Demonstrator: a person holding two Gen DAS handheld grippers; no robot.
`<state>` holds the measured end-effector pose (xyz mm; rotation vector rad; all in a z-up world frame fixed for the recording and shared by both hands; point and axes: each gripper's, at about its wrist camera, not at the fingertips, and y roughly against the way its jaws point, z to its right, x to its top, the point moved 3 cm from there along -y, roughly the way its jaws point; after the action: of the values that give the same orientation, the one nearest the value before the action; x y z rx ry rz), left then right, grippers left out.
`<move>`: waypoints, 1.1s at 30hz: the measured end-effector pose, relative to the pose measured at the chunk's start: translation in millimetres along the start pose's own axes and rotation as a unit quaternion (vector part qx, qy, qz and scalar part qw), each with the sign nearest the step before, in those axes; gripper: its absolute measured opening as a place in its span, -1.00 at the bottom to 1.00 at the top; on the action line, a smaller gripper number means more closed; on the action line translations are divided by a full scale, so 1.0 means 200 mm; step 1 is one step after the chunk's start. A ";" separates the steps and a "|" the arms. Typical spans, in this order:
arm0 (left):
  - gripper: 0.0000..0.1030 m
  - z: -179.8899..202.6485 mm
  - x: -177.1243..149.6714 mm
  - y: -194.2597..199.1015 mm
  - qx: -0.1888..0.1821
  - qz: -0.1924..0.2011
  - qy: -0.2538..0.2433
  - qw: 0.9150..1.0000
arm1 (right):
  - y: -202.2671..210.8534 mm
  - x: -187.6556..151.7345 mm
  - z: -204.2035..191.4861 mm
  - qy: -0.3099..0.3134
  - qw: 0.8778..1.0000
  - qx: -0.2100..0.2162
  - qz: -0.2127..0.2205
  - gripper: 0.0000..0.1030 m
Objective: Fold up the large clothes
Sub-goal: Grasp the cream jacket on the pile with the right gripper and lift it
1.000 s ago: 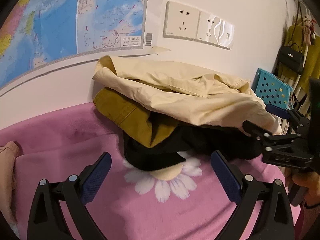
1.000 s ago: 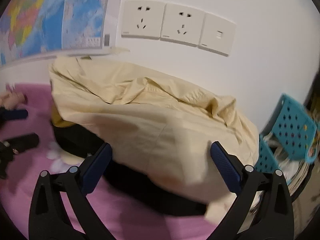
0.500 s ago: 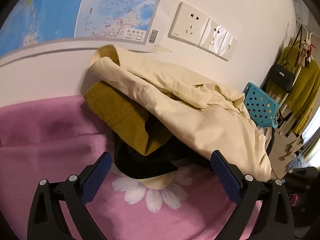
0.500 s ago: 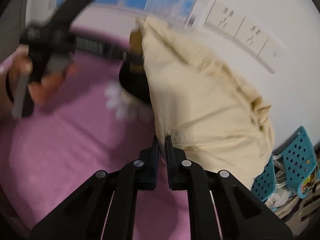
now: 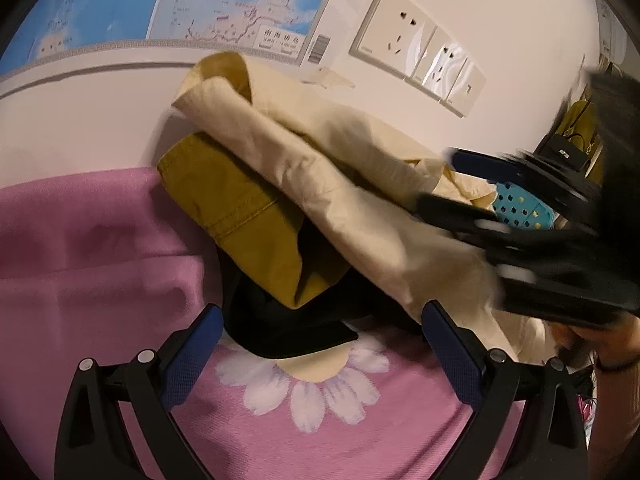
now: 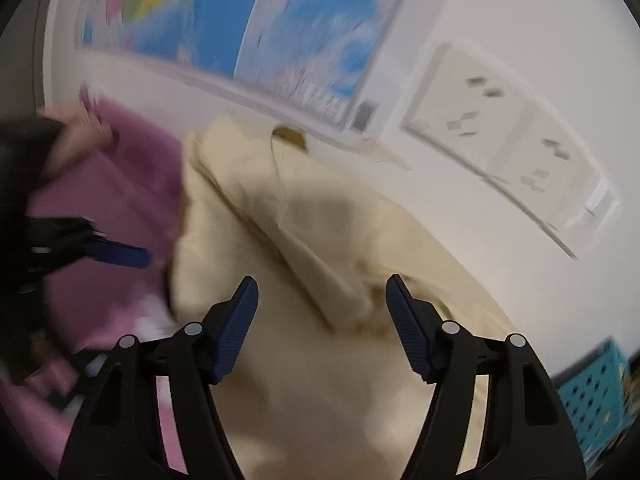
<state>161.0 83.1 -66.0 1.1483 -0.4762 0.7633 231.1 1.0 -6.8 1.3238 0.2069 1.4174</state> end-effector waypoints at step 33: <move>0.86 0.49 0.00 0.08 -0.152 0.051 -0.097 0.982 | 1.24 -0.07 0.94 -0.228 0.948 -0.095 0.200 -0.94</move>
<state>153.3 -5.5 -21.4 0.9192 -0.7927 0.6424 230.5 -196.7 233.9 1.5448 -0.5219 1.3703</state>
